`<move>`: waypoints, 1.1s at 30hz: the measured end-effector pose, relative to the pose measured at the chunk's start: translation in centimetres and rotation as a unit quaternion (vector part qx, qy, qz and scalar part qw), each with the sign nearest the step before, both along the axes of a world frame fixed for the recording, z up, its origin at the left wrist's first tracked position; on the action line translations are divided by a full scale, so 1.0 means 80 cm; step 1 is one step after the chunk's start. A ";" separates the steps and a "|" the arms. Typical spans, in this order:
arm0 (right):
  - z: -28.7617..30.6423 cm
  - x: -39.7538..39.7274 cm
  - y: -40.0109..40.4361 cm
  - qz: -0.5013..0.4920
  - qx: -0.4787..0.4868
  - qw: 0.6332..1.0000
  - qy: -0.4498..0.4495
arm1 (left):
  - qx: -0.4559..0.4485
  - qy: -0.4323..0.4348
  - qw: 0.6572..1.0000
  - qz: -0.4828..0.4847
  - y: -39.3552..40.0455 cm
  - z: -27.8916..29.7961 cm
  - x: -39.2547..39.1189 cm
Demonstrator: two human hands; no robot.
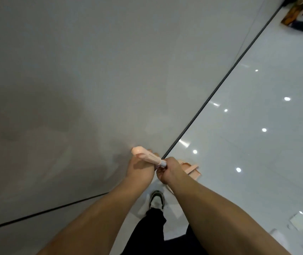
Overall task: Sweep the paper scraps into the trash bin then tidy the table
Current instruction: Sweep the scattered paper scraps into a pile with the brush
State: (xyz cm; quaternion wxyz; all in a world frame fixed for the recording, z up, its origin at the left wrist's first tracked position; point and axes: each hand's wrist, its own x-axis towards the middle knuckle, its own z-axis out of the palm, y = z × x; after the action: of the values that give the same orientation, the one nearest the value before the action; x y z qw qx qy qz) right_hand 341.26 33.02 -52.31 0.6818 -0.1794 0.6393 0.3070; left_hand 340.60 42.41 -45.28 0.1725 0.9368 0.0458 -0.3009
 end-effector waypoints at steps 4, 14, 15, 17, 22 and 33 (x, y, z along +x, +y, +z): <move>0.013 -0.015 0.000 -0.046 -0.038 0.997 -0.043 | 0.012 -0.107 0.994 -0.015 -0.006 0.017 -0.004; 0.063 -0.147 -0.101 -0.076 -0.101 0.984 -0.128 | 0.170 -0.134 0.936 -0.277 -0.015 0.027 -0.007; 0.072 -0.159 -0.106 -0.076 -0.102 0.983 -0.129 | 0.184 -0.142 0.926 -0.297 -0.026 0.030 -0.011; 0.082 -0.179 -0.117 -0.069 -0.123 0.982 -0.127 | 0.158 -0.166 0.903 -0.365 -0.060 0.035 -0.026; 0.095 -0.242 -0.160 -0.063 -0.185 0.972 -0.130 | -0.024 -0.170 0.860 -0.481 -0.172 0.039 -0.089; 0.052 -0.390 -0.329 -0.182 -0.204 0.954 -0.121 | -0.056 -0.091 0.780 -0.616 -0.376 0.032 -0.218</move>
State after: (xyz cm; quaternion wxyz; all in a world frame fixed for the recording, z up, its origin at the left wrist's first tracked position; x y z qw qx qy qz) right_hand 310.02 6.68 -48.18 0.7472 -0.2306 0.6231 0.0165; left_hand 323.19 12.32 -42.70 0.0060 0.7768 -0.5743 -0.2581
